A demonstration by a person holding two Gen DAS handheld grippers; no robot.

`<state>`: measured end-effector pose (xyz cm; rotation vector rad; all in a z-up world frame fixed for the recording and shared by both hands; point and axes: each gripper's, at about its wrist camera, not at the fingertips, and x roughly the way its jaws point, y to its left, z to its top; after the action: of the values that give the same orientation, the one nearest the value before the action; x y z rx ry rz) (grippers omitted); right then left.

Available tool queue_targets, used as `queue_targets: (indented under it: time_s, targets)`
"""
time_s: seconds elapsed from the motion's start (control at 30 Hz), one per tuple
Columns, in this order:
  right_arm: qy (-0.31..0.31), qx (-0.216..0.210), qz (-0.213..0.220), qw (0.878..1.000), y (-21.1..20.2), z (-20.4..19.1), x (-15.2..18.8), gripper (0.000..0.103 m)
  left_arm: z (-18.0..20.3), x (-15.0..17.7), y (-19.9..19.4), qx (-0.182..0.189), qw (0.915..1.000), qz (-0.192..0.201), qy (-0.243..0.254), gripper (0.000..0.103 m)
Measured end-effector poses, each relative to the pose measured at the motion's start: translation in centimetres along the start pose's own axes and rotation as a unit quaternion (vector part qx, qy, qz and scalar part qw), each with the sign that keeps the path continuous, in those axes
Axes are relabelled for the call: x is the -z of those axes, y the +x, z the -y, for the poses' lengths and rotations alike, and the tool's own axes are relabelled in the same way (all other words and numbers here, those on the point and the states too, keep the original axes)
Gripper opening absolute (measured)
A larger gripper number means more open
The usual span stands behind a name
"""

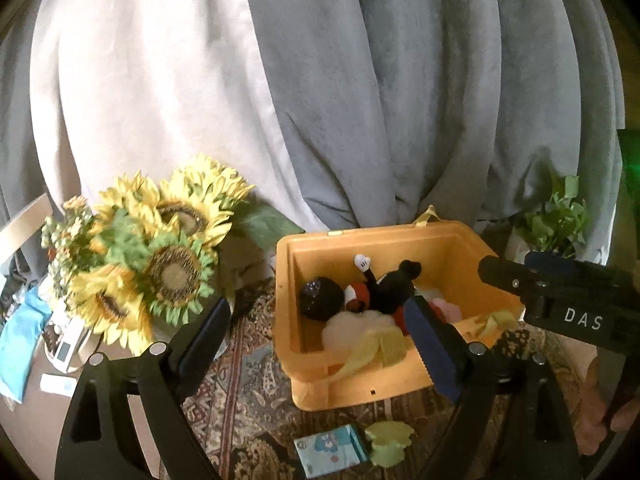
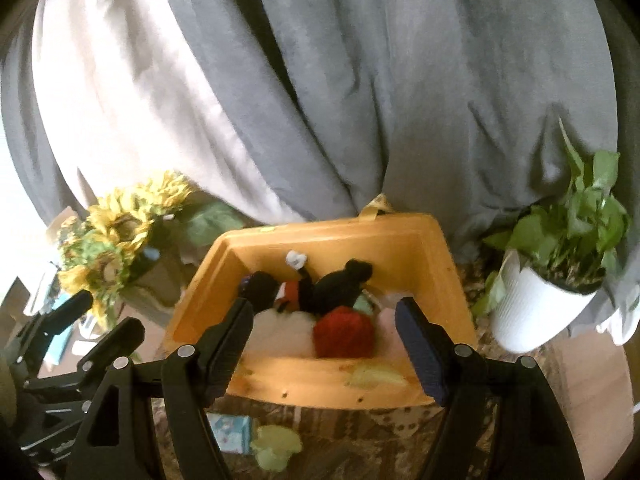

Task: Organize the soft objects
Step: 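Withdraw both tools from the crate toward the blue pouch and green frog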

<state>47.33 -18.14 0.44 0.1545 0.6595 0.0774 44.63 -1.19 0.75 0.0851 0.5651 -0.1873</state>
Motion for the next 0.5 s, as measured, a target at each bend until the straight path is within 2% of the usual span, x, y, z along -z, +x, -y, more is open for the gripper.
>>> queue_targets:
  time_s: [0.23,0.5]
  targets:
    - [0.005,-0.016,-0.002,1.0,-1.4,-0.9,2.2,0.075,-0.9,2.1,-1.6,-0.01,0.9998,-0.003,-0.016,0.091]
    - [0.005,-0.03,-0.028,0.999,-1.1,-1.9,5.1,0.074,-2.1,5.2,-1.8,-0.008,0.9988,-0.033,-0.035,0.092]
